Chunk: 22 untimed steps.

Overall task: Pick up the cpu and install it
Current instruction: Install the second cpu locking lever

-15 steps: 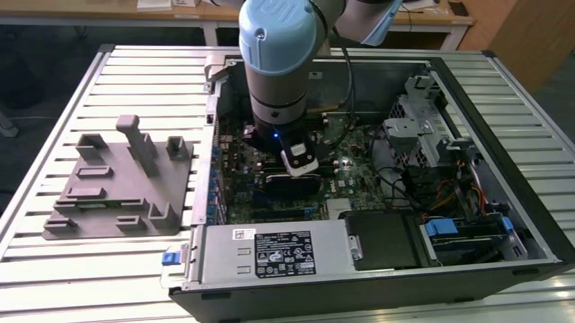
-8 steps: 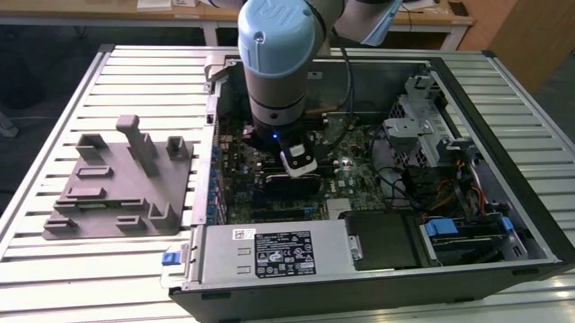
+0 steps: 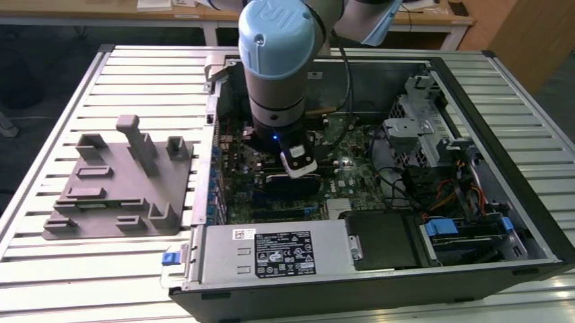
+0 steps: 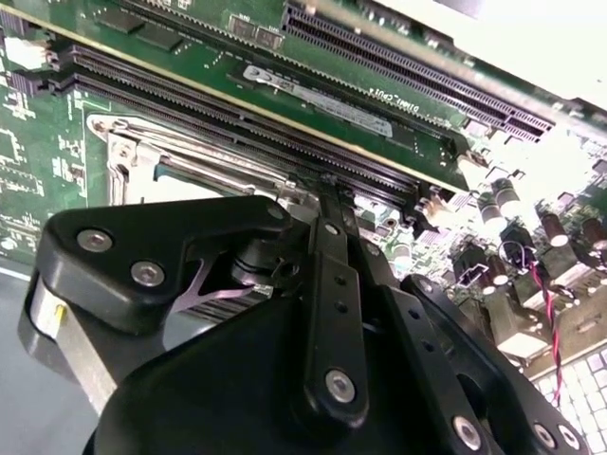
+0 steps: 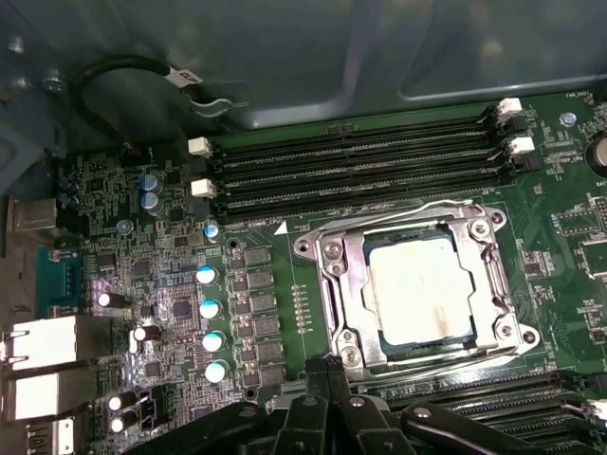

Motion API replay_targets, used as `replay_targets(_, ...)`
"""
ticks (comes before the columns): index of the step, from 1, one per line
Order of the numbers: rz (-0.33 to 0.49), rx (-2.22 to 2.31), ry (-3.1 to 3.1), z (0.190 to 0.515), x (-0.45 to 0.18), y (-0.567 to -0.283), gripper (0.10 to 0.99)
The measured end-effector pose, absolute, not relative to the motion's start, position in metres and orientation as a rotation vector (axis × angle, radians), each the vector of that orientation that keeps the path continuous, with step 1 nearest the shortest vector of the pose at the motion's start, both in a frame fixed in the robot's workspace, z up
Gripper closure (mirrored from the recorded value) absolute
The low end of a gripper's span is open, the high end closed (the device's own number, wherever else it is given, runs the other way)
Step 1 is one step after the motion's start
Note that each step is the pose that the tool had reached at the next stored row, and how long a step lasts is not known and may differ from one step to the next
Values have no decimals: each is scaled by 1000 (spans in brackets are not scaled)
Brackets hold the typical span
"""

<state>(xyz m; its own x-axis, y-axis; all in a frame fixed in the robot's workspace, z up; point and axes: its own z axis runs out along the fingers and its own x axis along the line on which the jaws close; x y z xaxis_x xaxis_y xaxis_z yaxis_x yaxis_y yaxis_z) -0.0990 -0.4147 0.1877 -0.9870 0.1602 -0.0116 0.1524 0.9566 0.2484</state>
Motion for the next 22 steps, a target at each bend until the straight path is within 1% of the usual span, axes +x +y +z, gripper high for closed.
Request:
replay_targets(4, 388, 246, 3075, 190, -99, -415, 980)
replay_targets(11, 383, 246, 3076, 204, -99, -415, 980)
replay_targets(17, 332, 246, 3079, 210, -97, -415, 980)
replay_targets(22, 324, 247, 3080, 210, -89, -412, 980)
